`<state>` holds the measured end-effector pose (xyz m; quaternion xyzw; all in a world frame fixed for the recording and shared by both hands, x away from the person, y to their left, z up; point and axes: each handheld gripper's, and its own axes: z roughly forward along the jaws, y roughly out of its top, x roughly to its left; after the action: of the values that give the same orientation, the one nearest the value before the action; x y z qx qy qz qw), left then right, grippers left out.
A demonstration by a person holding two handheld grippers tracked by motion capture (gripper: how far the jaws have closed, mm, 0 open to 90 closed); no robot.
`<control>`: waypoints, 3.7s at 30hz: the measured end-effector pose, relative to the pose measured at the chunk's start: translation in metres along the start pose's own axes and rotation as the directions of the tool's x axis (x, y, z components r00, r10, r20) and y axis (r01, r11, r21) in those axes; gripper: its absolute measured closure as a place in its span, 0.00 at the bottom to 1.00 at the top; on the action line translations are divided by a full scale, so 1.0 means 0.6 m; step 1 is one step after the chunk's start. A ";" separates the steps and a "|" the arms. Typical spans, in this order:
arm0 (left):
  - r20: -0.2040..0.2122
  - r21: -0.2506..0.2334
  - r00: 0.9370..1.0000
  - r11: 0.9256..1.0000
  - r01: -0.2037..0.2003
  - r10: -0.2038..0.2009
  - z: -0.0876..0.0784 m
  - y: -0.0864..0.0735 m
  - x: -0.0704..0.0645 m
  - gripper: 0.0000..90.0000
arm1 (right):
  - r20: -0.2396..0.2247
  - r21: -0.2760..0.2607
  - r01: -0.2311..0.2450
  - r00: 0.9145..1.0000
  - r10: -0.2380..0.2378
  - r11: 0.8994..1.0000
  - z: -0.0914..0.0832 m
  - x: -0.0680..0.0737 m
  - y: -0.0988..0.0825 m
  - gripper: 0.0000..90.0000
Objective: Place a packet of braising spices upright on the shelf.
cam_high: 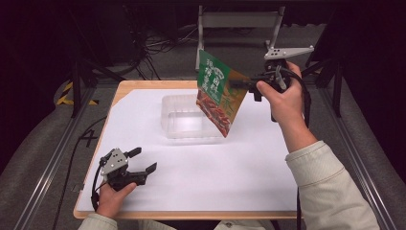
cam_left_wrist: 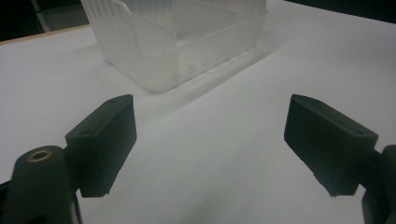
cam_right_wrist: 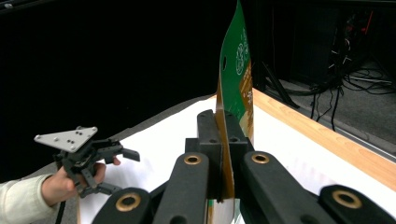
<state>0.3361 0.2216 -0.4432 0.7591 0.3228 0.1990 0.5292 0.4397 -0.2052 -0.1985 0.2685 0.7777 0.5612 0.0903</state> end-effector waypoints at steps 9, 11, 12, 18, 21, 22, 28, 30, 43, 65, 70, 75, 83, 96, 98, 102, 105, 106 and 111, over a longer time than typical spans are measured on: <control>0.001 -0.003 1.000 1.000 -0.001 0.001 0.001 0.000 0.001 0.20 | 0.011 -0.013 0.022 1.000 -0.022 1.000 0.038 -0.010 0.014 1.00; 0.002 -0.003 1.000 1.000 -0.001 0.001 0.001 0.000 0.001 0.20 | 0.013 -0.022 0.025 1.000 -0.025 0.999 0.046 -0.013 0.016 1.00; 0.002 -0.003 1.000 1.000 -0.002 0.002 0.001 0.001 0.001 0.20 | 0.016 -0.025 0.026 1.000 -0.025 0.999 0.050 -0.014 0.016 1.00; 0.004 -0.004 1.000 1.000 -0.003 0.003 0.001 0.001 0.001 0.20 | 0.028 -0.015 0.030 0.999 -0.029 0.999 0.080 -0.019 0.020 1.00; 0.005 -0.006 1.000 1.000 -0.003 0.003 0.001 0.001 0.001 0.20 | 0.032 -0.014 0.025 0.999 -0.025 1.000 0.094 -0.022 0.021 1.00; 0.005 -0.006 1.000 1.000 -0.003 0.003 0.001 0.001 0.001 0.20 | 0.031 -0.016 0.020 0.999 -0.019 1.000 0.100 -0.023 0.021 1.00; 0.008 -0.011 1.000 1.000 -0.003 0.003 0.000 0.001 0.001 0.20 | 0.033 -0.025 -0.011 0.999 0.012 1.000 0.126 -0.027 0.022 1.00; 0.008 -0.012 1.000 1.000 -0.003 0.003 0.000 0.001 0.002 0.20 | 0.035 -0.028 -0.019 0.999 0.020 0.999 0.133 -0.027 0.021 1.00; 0.009 -0.012 1.000 1.000 -0.003 0.004 0.001 0.001 0.001 0.20 | 0.041 -0.024 -0.070 0.997 0.071 0.997 0.167 -0.035 0.008 1.00; 0.014 -0.008 1.000 1.000 -0.003 0.003 0.001 0.001 0.001 0.20 | 0.042 0.013 -0.072 0.997 0.072 0.997 0.212 -0.045 -0.017 1.00; 0.013 -0.011 1.000 1.000 -0.001 0.001 0.001 0.001 0.001 0.20 | 0.049 0.038 -0.070 0.996 0.069 0.997 0.225 -0.047 -0.024 1.00; 0.015 -0.011 1.000 1.000 -0.001 0.001 0.001 0.001 0.001 0.20 | 0.058 0.059 -0.065 0.996 0.062 0.996 0.234 -0.046 -0.029 1.00; 0.015 -0.011 1.000 1.000 0.000 0.000 0.001 0.001 0.002 0.20 | 0.069 0.077 -0.066 0.996 0.061 0.995 0.242 -0.046 -0.033 1.00; 0.015 -0.010 1.000 1.000 0.000 0.001 0.001 0.001 0.002 0.20 | 0.077 0.075 -0.092 0.993 0.086 0.993 0.248 -0.050 -0.047 1.00; 0.013 -0.008 1.000 1.000 0.000 0.000 0.001 0.000 0.002 0.20 | 0.072 0.071 -0.098 0.993 0.093 0.993 0.246 -0.051 -0.049 1.00; 0.014 -0.006 1.000 1.000 0.000 0.000 0.001 0.001 0.001 0.20 | 0.055 0.057 -0.111 0.993 0.108 0.992 0.243 -0.053 -0.053 0.93; 0.014 -0.006 1.000 1.000 -0.001 0.001 0.001 0.001 0.001 0.20 | 0.091 0.057 -0.079 0.993 0.073 0.995 0.241 -0.052 -0.054 0.86; 0.014 -0.005 1.000 1.000 -0.001 0.001 0.001 0.001 0.001 0.20 | 0.092 0.054 -0.072 0.994 0.067 0.996 0.242 -0.051 -0.056 0.83; 0.014 -0.006 1.000 1.000 -0.001 0.001 0.001 0.001 0.001 0.20 | 0.081 0.028 -0.071 0.994 0.069 0.997 0.242 -0.051 -0.059 0.70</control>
<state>0.3372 0.2214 -0.4430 0.7589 0.3181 0.1947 0.5339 0.5184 -0.1094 -0.2873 0.3192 0.7722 0.5406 0.0973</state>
